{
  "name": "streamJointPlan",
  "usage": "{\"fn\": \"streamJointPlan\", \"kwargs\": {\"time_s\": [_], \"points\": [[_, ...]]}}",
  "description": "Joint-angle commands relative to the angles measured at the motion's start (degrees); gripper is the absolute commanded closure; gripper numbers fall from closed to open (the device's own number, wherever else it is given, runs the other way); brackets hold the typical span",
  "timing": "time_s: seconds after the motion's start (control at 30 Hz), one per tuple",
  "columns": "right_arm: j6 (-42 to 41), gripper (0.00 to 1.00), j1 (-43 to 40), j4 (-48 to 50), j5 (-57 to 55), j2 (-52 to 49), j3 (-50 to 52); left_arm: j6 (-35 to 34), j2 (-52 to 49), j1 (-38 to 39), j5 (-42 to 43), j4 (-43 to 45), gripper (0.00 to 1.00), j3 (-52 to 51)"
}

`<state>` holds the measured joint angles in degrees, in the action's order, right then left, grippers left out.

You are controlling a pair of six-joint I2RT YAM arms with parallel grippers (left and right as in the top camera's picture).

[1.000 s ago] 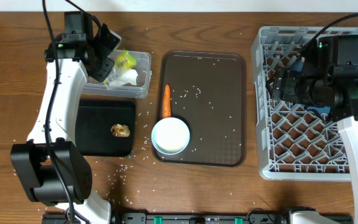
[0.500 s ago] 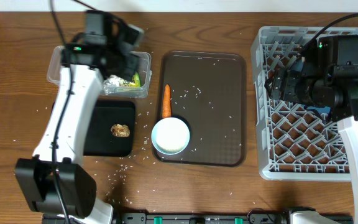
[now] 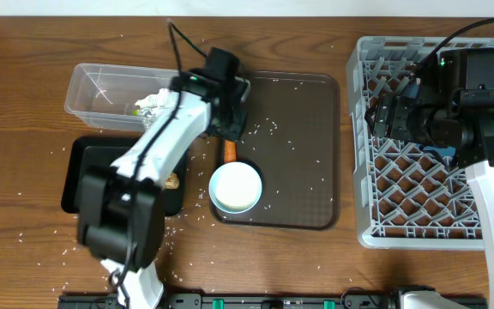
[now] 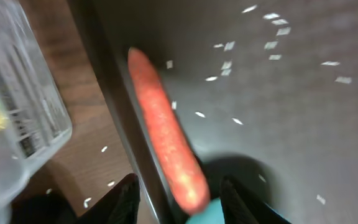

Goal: Sort waste into correct bins and load items into the dishwasher rack
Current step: 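Grasp the orange carrot on the brown tray with the left gripper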

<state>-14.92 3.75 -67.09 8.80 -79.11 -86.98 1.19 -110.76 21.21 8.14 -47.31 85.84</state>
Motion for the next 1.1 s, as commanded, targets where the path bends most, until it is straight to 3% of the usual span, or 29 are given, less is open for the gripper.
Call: {"fn": "streamJointPlan", "kwargs": {"time_s": [0.0, 0.53, 0.73, 1.07], "points": [[-0.57, 0.14, -0.68, 0.02, 0.55, 0.04, -0.24, -6.34, -3.02, 0.74, -4.35, 1.14, 0.52, -0.24], [-0.76, 0.14, -0.68, 0.63, 0.48, 0.04, -0.24, -7.54, -10.84, 2.14, -4.48, 3.74, 0.52, -0.24], [-0.74, 0.14, -0.68, 0.63, 0.46, 0.04, -0.24, -7.52, -10.84, 3.41, -4.11, 4.13, 0.76, -0.24], [-0.74, 0.14, -0.68, 0.66, 0.48, 0.04, -0.24, -7.48, -7.17, 3.63, -4.13, 0.33, 0.76, 3.34]]}}
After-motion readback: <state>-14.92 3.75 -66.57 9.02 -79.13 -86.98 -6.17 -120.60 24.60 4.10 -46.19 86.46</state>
